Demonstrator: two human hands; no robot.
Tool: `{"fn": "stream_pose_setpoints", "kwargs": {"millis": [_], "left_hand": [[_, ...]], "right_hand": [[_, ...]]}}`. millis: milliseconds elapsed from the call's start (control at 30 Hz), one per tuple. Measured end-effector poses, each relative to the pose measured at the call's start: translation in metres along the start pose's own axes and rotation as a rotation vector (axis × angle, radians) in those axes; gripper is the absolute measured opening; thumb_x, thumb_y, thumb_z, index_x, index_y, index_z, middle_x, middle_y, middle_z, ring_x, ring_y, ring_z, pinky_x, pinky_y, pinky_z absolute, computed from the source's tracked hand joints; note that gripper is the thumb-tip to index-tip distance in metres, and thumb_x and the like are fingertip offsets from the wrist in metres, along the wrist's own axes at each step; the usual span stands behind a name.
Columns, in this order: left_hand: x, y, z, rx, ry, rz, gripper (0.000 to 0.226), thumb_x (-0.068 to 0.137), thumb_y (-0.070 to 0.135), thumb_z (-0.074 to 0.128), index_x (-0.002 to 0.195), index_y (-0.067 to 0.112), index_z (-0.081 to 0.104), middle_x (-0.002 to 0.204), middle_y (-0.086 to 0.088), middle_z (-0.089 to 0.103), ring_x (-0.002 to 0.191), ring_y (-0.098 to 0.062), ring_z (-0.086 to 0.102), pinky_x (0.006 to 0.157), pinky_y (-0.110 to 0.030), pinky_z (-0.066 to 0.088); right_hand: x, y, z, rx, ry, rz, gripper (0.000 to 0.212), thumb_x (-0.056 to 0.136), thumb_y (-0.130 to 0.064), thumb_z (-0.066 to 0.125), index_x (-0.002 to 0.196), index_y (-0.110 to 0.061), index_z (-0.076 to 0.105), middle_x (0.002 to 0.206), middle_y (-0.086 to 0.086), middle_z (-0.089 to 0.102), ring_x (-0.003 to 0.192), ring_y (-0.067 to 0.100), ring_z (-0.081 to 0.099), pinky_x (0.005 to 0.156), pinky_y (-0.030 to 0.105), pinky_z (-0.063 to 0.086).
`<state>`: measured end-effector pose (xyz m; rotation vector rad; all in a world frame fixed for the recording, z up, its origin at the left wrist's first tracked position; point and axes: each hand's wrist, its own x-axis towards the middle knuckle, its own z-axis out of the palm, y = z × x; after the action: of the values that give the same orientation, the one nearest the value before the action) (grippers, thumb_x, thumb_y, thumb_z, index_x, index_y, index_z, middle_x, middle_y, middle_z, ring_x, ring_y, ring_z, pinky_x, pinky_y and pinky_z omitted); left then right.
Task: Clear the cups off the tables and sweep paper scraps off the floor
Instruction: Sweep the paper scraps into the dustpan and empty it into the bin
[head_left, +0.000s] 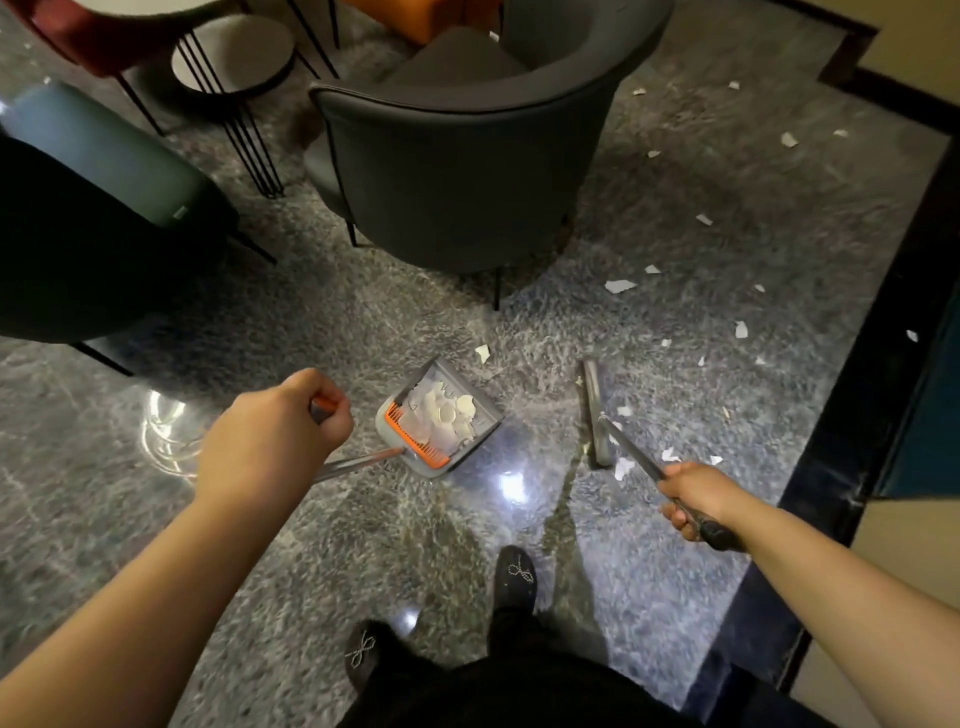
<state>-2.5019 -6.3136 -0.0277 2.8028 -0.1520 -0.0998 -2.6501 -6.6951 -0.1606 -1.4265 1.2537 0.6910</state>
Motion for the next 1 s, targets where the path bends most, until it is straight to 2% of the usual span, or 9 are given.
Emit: {"fn": "stream_pose_setpoints", "kwargs": {"millis": [167,333,467,667,767,933,1000], "left_hand": [[0.006,-0.001,-0.005,-0.028,0.006,-0.079,0.018,0.079,0.038,0.066,0.067,0.036,0.053,0.053,0.019,0.050,0.050,-0.009,0.046,0.047,-0.020,0.031],[0.014,-0.016,-0.020,-0.008,0.030,-0.138,0.014,0.080,0.039,0.067,0.071,0.036,0.057,0.055,0.017,0.052,0.051,-0.004,0.047,0.046,-0.019,0.030],[0.024,-0.035,-0.032,0.021,0.036,-0.185,0.011,0.081,0.037,0.069,0.074,0.035,0.060,0.057,0.016,0.052,0.052,-0.009,0.046,0.047,-0.021,0.030],[0.055,-0.067,-0.044,0.065,0.014,-0.202,0.009,0.081,0.036,0.068,0.075,0.033,0.062,0.055,0.015,0.050,0.051,-0.012,0.047,0.046,-0.022,0.030],[0.079,-0.085,-0.051,0.076,-0.008,-0.205,0.007,0.082,0.037,0.068,0.079,0.032,0.064,0.059,0.012,0.053,0.057,-0.021,0.052,0.050,-0.026,0.034],[0.115,-0.107,-0.057,0.077,-0.042,-0.149,0.011,0.080,0.037,0.067,0.074,0.033,0.058,0.057,0.007,0.053,0.054,-0.020,0.050,0.047,-0.025,0.031],[0.130,-0.111,-0.057,0.087,-0.066,-0.097,0.012,0.081,0.038,0.066,0.074,0.033,0.057,0.058,0.002,0.055,0.056,-0.024,0.051,0.047,-0.026,0.032]], "right_hand": [[-0.004,-0.019,0.004,-0.002,-0.036,-0.059,0.022,0.097,0.000,0.039,0.087,-0.017,0.047,0.058,0.011,0.042,0.035,0.016,0.036,0.037,0.019,0.029],[-0.007,-0.048,0.023,0.100,-0.149,-0.082,0.017,0.099,-0.003,0.041,0.102,-0.019,0.046,0.059,0.011,0.044,0.033,0.013,0.037,0.037,0.017,0.029],[-0.005,-0.075,0.056,0.081,-0.222,-0.112,0.024,0.100,-0.004,0.042,0.119,-0.017,0.043,0.056,0.011,0.046,0.032,0.013,0.038,0.035,0.018,0.031],[0.006,-0.121,0.125,0.041,-0.315,-0.099,0.031,0.099,-0.006,0.043,0.127,-0.020,0.042,0.049,0.008,0.050,0.032,0.012,0.038,0.037,0.016,0.031],[0.013,-0.142,0.159,0.045,-0.340,-0.081,0.034,0.099,-0.007,0.044,0.132,-0.018,0.042,0.053,0.009,0.050,0.033,0.012,0.038,0.036,0.015,0.032],[0.021,-0.173,0.195,0.097,-0.367,-0.034,0.042,0.101,-0.008,0.044,0.141,-0.016,0.036,0.061,0.011,0.049,0.034,0.011,0.038,0.035,0.016,0.030],[0.023,-0.182,0.201,0.103,-0.357,-0.031,0.043,0.101,-0.008,0.043,0.142,-0.014,0.035,0.063,0.011,0.049,0.034,0.011,0.038,0.035,0.016,0.030]]}}
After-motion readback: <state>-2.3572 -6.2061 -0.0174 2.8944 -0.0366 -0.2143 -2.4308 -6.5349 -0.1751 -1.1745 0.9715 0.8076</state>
